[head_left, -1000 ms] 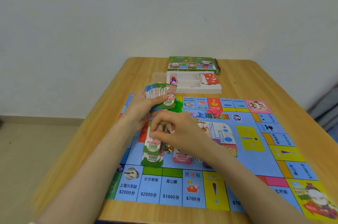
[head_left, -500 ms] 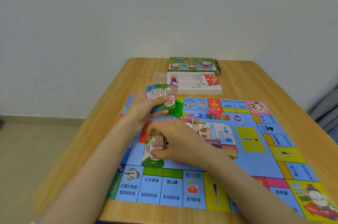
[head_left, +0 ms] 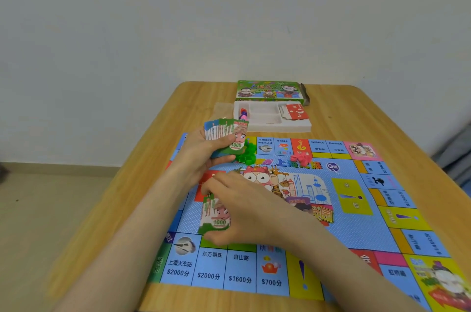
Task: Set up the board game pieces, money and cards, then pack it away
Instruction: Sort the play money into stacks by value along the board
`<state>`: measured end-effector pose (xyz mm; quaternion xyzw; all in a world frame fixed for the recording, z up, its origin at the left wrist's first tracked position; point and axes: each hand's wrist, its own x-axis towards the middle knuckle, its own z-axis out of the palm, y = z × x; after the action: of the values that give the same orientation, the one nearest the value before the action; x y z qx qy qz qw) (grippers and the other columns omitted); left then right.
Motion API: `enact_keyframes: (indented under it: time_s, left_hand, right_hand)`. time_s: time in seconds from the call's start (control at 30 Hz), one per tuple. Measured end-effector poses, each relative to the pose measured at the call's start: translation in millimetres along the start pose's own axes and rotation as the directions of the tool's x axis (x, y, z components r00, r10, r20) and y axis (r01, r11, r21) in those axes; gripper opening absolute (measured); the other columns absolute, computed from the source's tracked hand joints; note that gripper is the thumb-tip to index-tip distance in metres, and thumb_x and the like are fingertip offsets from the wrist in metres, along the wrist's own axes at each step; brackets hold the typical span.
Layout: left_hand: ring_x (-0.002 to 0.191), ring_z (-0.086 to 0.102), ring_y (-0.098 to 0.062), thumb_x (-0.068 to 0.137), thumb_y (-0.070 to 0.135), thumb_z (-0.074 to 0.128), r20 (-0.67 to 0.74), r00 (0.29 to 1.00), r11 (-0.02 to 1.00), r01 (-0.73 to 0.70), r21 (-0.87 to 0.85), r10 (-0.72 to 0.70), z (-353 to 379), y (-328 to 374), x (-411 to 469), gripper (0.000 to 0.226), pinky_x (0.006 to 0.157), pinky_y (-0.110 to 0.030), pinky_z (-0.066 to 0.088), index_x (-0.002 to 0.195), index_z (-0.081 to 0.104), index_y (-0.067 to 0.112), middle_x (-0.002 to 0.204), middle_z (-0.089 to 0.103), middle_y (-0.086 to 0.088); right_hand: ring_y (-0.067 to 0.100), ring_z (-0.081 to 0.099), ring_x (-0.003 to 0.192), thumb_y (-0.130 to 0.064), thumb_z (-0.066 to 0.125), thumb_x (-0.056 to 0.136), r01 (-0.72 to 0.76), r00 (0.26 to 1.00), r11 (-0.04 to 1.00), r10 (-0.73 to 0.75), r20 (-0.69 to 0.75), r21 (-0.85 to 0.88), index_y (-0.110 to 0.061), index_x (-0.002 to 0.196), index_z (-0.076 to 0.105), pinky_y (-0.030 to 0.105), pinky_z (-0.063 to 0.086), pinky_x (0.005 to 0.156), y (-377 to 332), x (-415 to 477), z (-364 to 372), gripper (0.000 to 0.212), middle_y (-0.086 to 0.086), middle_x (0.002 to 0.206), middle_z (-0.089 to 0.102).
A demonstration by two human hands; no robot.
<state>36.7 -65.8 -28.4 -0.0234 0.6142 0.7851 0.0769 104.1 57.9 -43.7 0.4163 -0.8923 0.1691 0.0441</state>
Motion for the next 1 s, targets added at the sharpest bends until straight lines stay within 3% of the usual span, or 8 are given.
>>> enact_keyframes:
  time_s: [0.17, 0.27, 0.33, 0.43, 0.53, 0.7, 0.8, 1.0]
  left_hand:
    - [0.064, 0.07, -0.01, 0.084, 0.0, 0.064, 0.003, 1.0, 1.0, -0.004, 0.004, 0.004, 0, -1, 0, 0.011, 0.044, -0.016, 0.05, 0.092, 0.063, 0.008, 0.072, 0.073, 0.0]
    - [0.064, 0.07, -0.01, 0.084, 0.0, 0.065, 0.001, 1.0, 1.0, -0.01, 0.005, 0.01, -1, -2, 1, 0.011, 0.044, -0.016, 0.05, 0.09, 0.064, 0.009, 0.072, 0.073, -0.001]
    - [0.062, 0.07, -0.011, 0.083, -0.001, 0.065, 0.009, 1.0, 1.0, -0.018, 0.007, 0.018, -1, -2, 1, 0.01, 0.047, -0.019, 0.053, 0.089, 0.064, 0.008, 0.071, 0.073, -0.002]
    - [0.06, 0.067, -0.011, 0.082, -0.003, 0.064, 0.05, 0.997, 0.997, -0.06, 0.038, 0.058, -1, -2, 1, 0.011, 0.051, -0.02, 0.053, 0.087, 0.065, 0.008, 0.069, 0.072, -0.001]
    - [0.061, 0.068, -0.01, 0.081, -0.002, 0.065, 0.082, 0.995, 0.996, -0.06, 0.071, 0.055, 0, -1, 0, 0.013, 0.048, -0.019, 0.052, 0.088, 0.066, 0.009, 0.072, 0.073, 0.0]
    - [0.063, 0.07, -0.012, 0.075, 0.002, 0.07, 0.12, 0.993, 0.992, -0.037, 0.119, 0.022, 3, 0, -1, 0.02, 0.044, -0.017, 0.051, 0.093, 0.065, 0.01, 0.075, 0.074, 0.001]
    - [0.061, 0.069, -0.013, 0.064, 0.009, 0.074, 0.159, 0.987, 0.989, -0.053, 0.138, 0.031, 5, 1, -4, 0.031, 0.044, -0.018, 0.051, 0.094, 0.066, 0.01, 0.076, 0.074, -0.001]
    - [0.063, 0.07, -0.014, 0.062, 0.017, 0.074, 0.178, 0.984, 0.99, -0.045, 0.135, 0.021, 5, 0, -3, 0.039, 0.046, -0.018, 0.053, 0.098, 0.065, 0.007, 0.078, 0.074, -0.004]
  right_hand:
    - [0.012, 0.039, 0.1, -0.043, 0.064, 0.083, 0.025, 1.0, 0.999, -0.025, -0.007, -0.028, -0.014, 0.118, 0.049, 0.017, 0.019, 0.072, 0, 0, 2, 0.048, -0.001, 0.113, 0.051]
    - [0.015, 0.046, 0.103, -0.048, 0.064, 0.082, 0.01, 0.999, 1.0, -0.01, -0.044, -0.002, -0.014, 0.114, 0.053, 0.025, 0.038, 0.084, 3, 2, 3, 0.048, 0.0, 0.114, 0.054]
    - [0.018, 0.054, 0.097, -0.049, 0.059, 0.082, -0.004, 0.985, 1.0, 0.005, -0.17, 0.005, -0.013, 0.104, 0.059, 0.033, 0.047, 0.08, 5, 4, 4, 0.042, 0.001, 0.104, 0.06]
    - [0.012, 0.052, 0.076, -0.04, 0.051, 0.085, -0.093, 0.869, 0.99, 0.13, -0.477, 0.101, -0.013, 0.085, 0.061, 0.027, 0.043, 0.067, 9, 7, 0, 0.028, -0.002, 0.083, 0.06]
    - [0.004, 0.044, 0.07, -0.02, 0.057, 0.087, -0.214, 0.715, 0.939, 0.338, -0.613, 0.268, -0.013, 0.088, 0.059, 0.024, 0.041, 0.063, 20, 8, -8, 0.008, -0.003, 0.086, 0.054]
    - [0.004, 0.046, 0.077, -0.015, 0.064, 0.087, -0.3, 0.583, 0.802, 0.583, -0.567, 0.516, -0.017, 0.102, 0.052, 0.009, 0.036, 0.068, 35, 5, -18, 0.019, -0.005, 0.093, 0.046]
    - [0.011, 0.051, 0.075, -0.018, 0.066, 0.086, -0.282, 0.568, 0.733, 0.648, -0.508, 0.619, -0.023, 0.101, 0.047, 0.012, 0.037, 0.062, 36, 6, -19, 0.025, -0.009, 0.085, 0.049]
    - [-0.001, 0.05, 0.063, -0.004, 0.065, 0.084, -0.226, 0.589, 0.753, 0.611, -0.529, 0.618, -0.021, 0.089, 0.052, 0.012, 0.041, 0.057, 32, 7, -20, 0.022, -0.01, 0.075, 0.054]
